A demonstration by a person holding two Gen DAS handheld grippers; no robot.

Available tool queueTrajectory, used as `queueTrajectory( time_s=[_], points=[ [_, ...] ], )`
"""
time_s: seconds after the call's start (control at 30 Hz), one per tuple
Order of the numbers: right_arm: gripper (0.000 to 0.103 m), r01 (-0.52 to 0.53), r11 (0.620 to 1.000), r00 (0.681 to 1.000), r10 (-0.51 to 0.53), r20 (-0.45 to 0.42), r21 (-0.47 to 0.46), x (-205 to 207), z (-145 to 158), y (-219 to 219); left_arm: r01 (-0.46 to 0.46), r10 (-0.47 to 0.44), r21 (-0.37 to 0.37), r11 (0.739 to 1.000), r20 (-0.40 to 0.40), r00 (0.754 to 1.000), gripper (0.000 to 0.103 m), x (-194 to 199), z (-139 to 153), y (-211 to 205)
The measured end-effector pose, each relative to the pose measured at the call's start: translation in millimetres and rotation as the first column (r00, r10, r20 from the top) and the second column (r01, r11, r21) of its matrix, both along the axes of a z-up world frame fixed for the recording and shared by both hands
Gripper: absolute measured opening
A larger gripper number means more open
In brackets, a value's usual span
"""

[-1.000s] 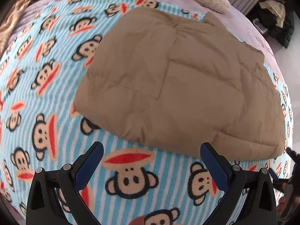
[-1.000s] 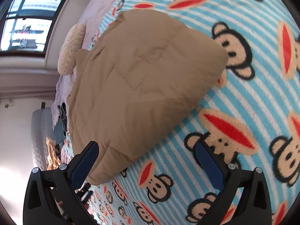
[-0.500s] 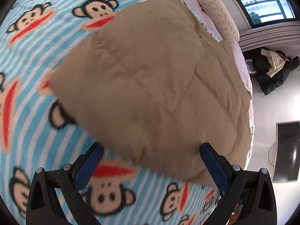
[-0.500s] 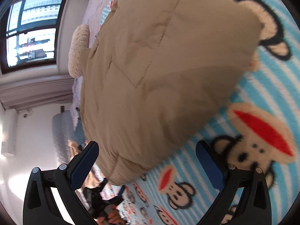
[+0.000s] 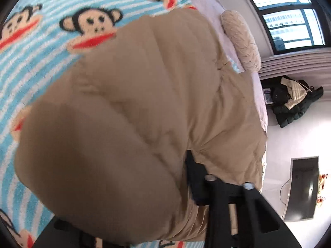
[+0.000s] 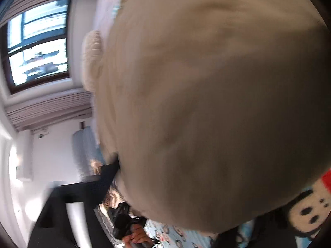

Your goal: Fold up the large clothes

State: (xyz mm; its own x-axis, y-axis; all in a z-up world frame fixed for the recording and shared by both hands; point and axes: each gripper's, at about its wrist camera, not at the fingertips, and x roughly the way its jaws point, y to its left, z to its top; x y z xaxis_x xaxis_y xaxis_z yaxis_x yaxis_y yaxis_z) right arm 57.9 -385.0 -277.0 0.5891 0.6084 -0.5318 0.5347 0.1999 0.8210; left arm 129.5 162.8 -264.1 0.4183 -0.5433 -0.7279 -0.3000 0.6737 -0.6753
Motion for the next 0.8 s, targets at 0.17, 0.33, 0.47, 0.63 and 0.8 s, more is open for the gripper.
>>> queueTrajectory(
  time_s=[0.17, 0.33, 0.47, 0.63, 0.8],
  points=[
    [0.026, -0.047, 0.999, 0.997, 0.047, 0.056, -0.012, 2, 17, -2, 0.026, -0.034, 0.076, 0.997, 0.1, 0.994, 0.018, -10, 42, -4],
    [0.024, -0.109, 0.994, 0.986, 0.111, 0.121, -0.02, 4, 43, -7, 0.021, -0.04, 0.104, 0.994, 0.185, 0.982, 0.018, -32, 79, -6],
    [0.024, -0.143, 0.99, 0.98, 0.144, 0.138, -0.016, -12, 55, -8, 0.042, -0.063, 0.106, 0.993, 0.2, 0.978, 0.018, -57, 92, -5],
    [0.024, -0.171, 0.985, 0.977, 0.171, 0.13, -0.01, -49, 54, -2, 0.102, -0.116, 0.096, 0.99, 0.155, 0.981, 0.018, -100, 80, 6],
    [0.024, -0.167, 0.986, 0.983, 0.166, 0.084, 0.009, -102, 47, 9, 0.154, -0.16, 0.063, 0.986, 0.092, 0.983, 0.018, -154, 66, 24]
  ],
)
